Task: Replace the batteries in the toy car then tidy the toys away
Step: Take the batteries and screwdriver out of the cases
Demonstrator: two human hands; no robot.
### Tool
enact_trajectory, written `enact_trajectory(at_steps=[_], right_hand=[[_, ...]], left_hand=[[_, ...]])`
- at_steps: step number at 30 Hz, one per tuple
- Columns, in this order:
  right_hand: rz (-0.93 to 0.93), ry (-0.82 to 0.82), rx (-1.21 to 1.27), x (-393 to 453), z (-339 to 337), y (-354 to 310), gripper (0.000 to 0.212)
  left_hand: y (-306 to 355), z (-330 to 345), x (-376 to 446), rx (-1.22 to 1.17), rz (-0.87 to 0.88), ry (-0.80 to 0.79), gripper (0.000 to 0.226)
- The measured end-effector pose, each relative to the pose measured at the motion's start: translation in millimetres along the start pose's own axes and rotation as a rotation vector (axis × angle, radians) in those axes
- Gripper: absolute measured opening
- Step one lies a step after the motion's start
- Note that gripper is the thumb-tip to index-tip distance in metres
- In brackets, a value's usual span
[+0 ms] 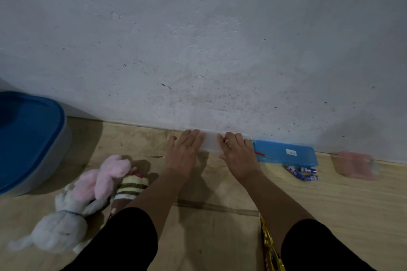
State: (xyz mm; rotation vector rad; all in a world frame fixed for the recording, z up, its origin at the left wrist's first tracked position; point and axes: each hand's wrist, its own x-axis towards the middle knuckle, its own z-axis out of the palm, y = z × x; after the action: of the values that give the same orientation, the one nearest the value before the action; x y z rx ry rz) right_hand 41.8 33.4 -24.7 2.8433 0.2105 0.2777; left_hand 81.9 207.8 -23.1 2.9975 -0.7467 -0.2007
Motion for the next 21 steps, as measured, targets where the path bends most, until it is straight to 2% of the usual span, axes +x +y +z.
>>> enact_trajectory(at_steps=[5, 8, 12, 15, 18, 21], right_hand=[[-0.061, 0.055, -0.026, 3.7, -2.3, -8.1, 0.055], [-0.079, 0.096, -0.024, 5.9, -1.5, -8.7, 0.051], [-0.075, 0.156, -0.057, 8.8, -3.5, -4.8, 0.042], [-0.032, 0.174, -0.066, 10.7, -5.4, -2.8, 0.046], [0.038, 0.153, -0.055, 8.6, -11.1, -0.3, 0.053], [0.059, 0.153, -0.071, 6.0, -19.1, 5.9, 0.058]], left_hand=[[5.0, -5.5, 0.1, 0.014, -0.001, -0.002, 0.058], [7.2, -5.2, 1.8, 0.012, -0.04, 0.107, 0.057], [8.6, -0.6, 5.8, 0.02, -0.06, 0.18, 0.069], [8.7, 4.2, 1.5, 0.044, -0.061, 0.322, 0.074], [9.9, 3.5, -4.0, 0.04, -0.084, 0.431, 0.092], [7.9, 3.8, -5.9, 0.066, -0.081, 0.418, 0.112]])
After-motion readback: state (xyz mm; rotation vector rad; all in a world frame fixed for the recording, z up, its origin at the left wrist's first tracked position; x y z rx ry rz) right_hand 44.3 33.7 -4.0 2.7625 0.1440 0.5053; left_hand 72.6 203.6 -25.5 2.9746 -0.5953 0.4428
